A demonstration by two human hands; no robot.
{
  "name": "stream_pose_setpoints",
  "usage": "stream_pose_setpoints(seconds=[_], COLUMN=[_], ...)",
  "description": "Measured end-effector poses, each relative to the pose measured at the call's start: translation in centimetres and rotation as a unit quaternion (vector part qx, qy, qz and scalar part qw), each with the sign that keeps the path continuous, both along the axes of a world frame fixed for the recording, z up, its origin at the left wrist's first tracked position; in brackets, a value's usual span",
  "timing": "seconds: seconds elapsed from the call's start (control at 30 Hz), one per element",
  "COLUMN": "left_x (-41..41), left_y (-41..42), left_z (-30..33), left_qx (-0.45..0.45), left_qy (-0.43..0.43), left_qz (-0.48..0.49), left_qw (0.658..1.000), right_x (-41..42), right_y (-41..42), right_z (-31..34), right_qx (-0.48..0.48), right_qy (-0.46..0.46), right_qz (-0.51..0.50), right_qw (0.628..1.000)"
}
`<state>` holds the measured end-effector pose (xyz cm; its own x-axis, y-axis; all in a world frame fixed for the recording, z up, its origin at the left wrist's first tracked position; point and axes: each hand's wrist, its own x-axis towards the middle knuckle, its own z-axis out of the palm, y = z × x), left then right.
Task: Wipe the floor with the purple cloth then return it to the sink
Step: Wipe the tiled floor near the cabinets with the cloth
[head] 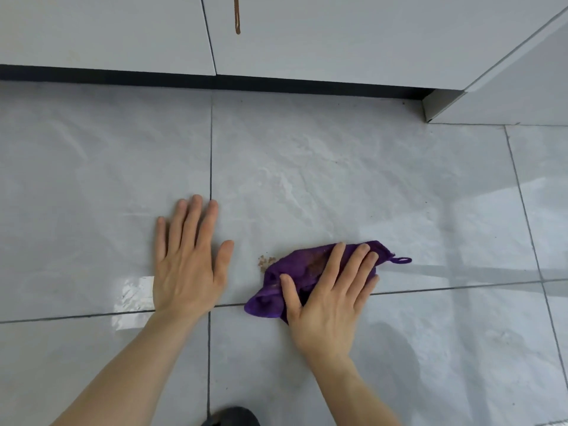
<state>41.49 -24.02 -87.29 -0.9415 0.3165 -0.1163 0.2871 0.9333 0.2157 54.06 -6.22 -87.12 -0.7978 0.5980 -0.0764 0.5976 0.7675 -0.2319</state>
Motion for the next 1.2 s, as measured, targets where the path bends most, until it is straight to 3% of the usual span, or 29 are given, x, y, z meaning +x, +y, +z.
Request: stream_pose_setpoints(seconds=[0.17, 0.37, 0.53, 0.67, 0.73, 0.8, 0.9, 1.07, 1.2], left_x=[-0.1, -0.1, -0.1, -0.1, -0.2, -0.4, -0.3, -0.3, -0.3], left_y=[0.0, 0.1, 0.1, -0.1, -0.2, -0.2, -0.2, -0.3, -0.3], left_z=[0.1, 0.3, 0.6, 0.4, 0.4, 0.4, 0.3, 0.2, 0.0], left_qx=[0.005, 0.001, 0.014, 0.033, 0.043, 0.051, 0.056, 0.053, 0.050], left_qy=[0.013, 0.009, 0.007, 0.005, 0.006, 0.008, 0.011, 0.013, 0.013], left_qz=[-0.001, 0.000, 0.000, 0.001, -0.002, -0.002, 0.001, -0.001, 0.001], left_qw=[1.000, 1.000, 1.000, 0.999, 0.999, 0.999, 0.998, 0.998, 0.999], right_x=[-1.5, -5.9, -9.4, -6.8, -5.5, -4.8, -4.4, -5.4, -10.8], right_y=[3.2, 7.2, 6.0, 0.0, -1.7, -2.5, -2.9, -1.8, 2.0], right_z=[-0.9, -0.6, 1.0, 1.7, 1.2, 0.4, -0.3, -1.1, -0.8], right_qx=[0.003, -0.083, -0.236, -0.339, -0.303, -0.186, -0.052, -0.021, 0.012], right_qy=[0.035, 0.117, 0.192, 0.193, 0.166, 0.116, 0.068, 0.062, 0.050], right_qz=[0.052, 0.102, 0.084, 0.156, 0.188, 0.234, 0.272, 0.287, 0.237], right_qw=[0.998, 0.984, 0.949, 0.907, 0.919, 0.947, 0.959, 0.956, 0.970])
